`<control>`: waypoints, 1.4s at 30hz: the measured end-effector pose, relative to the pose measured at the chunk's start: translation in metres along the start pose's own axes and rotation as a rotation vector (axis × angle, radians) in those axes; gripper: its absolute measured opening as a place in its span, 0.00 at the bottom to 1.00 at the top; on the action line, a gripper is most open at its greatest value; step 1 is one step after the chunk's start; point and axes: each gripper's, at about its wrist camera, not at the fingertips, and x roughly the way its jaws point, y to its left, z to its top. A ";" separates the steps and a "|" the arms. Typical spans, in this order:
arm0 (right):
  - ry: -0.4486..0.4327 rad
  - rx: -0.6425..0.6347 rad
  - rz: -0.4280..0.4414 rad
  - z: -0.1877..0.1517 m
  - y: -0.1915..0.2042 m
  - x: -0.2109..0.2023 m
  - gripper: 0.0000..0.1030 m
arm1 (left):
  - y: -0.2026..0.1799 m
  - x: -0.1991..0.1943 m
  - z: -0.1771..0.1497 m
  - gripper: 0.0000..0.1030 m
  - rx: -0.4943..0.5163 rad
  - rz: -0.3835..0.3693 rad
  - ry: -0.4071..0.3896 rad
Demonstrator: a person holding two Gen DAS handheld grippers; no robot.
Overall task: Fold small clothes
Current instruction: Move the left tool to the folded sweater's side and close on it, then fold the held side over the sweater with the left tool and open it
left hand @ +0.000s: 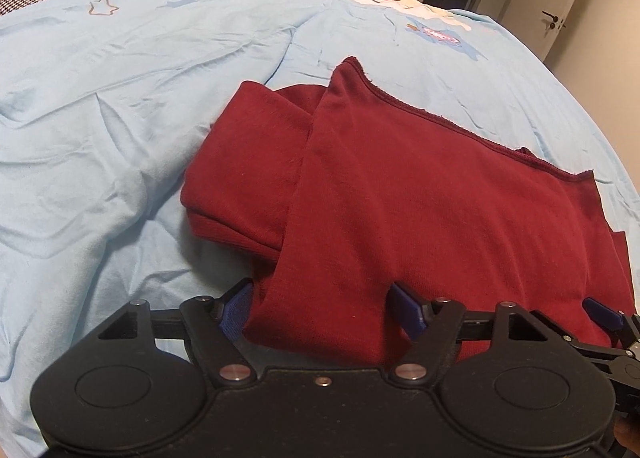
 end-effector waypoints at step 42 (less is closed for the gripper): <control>-0.006 -0.023 0.066 0.003 -0.054 -0.075 1.00 | -0.073 -0.031 0.031 0.17 0.188 0.048 -0.143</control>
